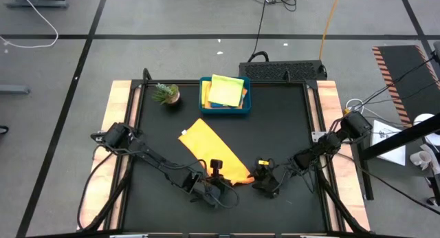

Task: Fold microfiber towels
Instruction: Fold the orange microfiber cloth

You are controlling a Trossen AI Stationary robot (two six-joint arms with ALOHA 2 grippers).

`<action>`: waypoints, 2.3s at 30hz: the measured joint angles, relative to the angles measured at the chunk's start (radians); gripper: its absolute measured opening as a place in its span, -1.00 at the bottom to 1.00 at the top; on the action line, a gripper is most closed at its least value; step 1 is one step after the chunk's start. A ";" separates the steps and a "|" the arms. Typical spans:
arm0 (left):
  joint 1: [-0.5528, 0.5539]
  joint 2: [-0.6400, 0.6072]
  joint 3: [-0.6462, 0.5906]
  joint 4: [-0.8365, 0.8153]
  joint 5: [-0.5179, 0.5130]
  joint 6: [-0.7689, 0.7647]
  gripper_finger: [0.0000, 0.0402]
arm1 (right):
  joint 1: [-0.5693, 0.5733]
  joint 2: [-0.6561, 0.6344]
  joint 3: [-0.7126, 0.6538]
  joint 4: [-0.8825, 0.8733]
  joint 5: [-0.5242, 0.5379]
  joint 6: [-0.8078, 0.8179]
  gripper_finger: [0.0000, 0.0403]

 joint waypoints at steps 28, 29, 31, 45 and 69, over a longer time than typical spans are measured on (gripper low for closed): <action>-0.011 -0.043 0.000 -0.014 -0.087 -0.075 -1.00 | -0.001 0.002 0.000 0.019 0.136 0.072 -0.01; -0.011 -0.043 0.000 -0.017 -0.087 -0.077 -1.00 | -0.001 0.002 -0.001 0.022 0.137 0.070 -0.05; -0.011 -0.043 0.000 -0.019 -0.087 -0.078 -1.00 | -0.001 0.002 -0.001 0.028 0.137 0.070 -0.17; -0.009 -0.043 0.000 -0.077 -0.087 -0.093 -1.00 | 0.039 -0.065 -0.004 0.031 0.204 0.057 -0.96; 0.128 -0.194 0.001 -0.095 -0.011 0.135 -1.00 | 0.246 -0.574 -0.001 -0.257 0.589 0.228 -1.00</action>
